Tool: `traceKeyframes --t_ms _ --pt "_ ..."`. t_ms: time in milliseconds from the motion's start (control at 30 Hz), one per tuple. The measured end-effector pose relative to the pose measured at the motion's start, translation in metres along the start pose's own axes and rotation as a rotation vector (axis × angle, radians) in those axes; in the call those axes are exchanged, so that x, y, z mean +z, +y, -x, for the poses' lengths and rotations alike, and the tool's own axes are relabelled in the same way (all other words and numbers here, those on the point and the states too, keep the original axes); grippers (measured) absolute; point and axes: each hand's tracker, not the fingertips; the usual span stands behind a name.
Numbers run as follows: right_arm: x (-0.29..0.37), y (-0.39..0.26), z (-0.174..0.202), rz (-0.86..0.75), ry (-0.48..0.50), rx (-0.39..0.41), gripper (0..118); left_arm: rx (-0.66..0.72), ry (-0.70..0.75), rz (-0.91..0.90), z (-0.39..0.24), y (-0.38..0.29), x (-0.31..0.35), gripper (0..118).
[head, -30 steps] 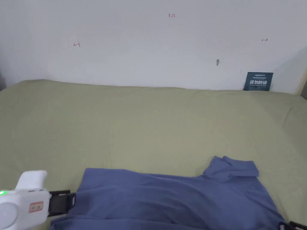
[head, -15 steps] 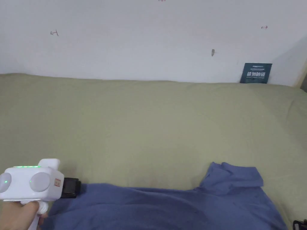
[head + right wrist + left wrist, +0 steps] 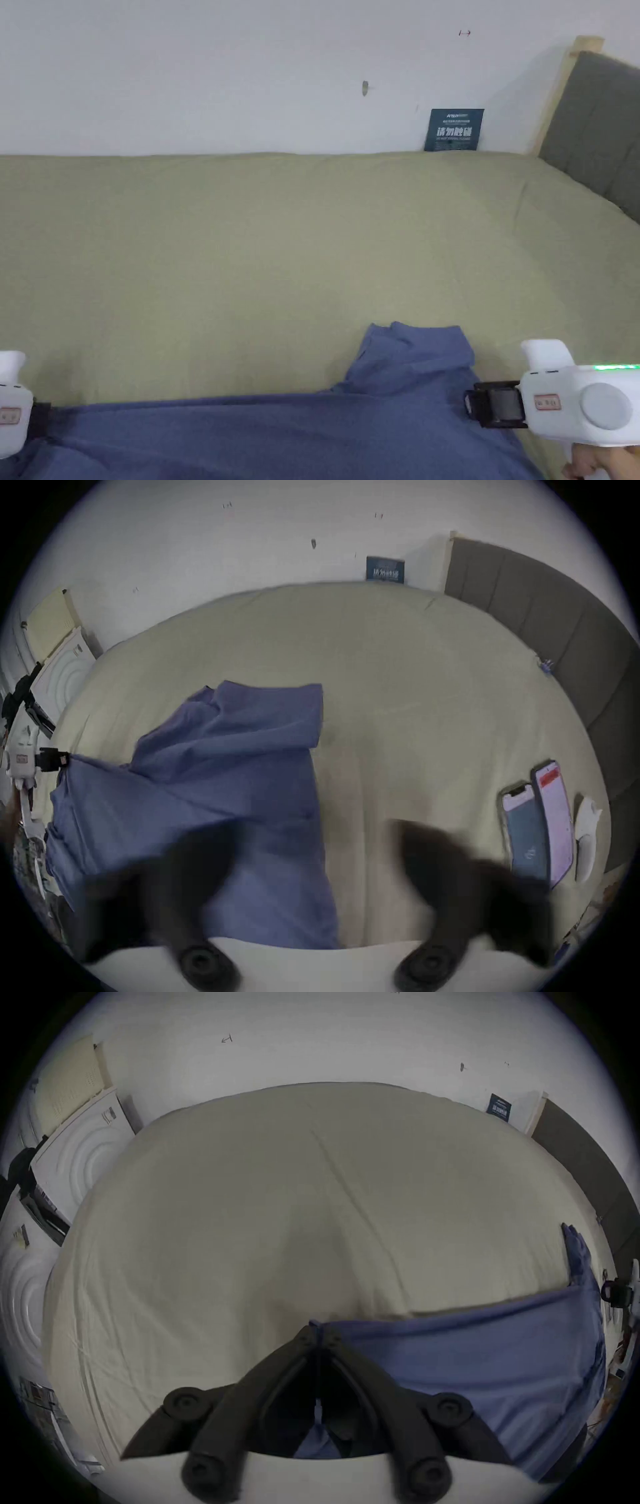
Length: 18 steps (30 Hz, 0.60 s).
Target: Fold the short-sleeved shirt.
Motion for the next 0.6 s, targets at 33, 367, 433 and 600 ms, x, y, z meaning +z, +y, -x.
traceKeyframes --t_ms 33,367,433,600 --pt "-0.004 0.001 0.002 -0.013 0.013 0.010 110 0.005 -0.003 0.003 -0.001 0.000 0.001 2" --pt "-0.001 0.008 0.013 -0.093 0.001 0.052 0 0.008 -0.012 -0.005 0.002 -0.001 0.009 2" --pt "0.020 0.007 0.015 -0.099 0.001 0.038 0 0.018 -0.020 -0.019 0.008 -0.002 0.017 2" --pt "0.080 0.001 0.016 -0.185 0.033 0.051 0 0.048 -0.077 -0.100 0.023 -0.010 0.065 2"
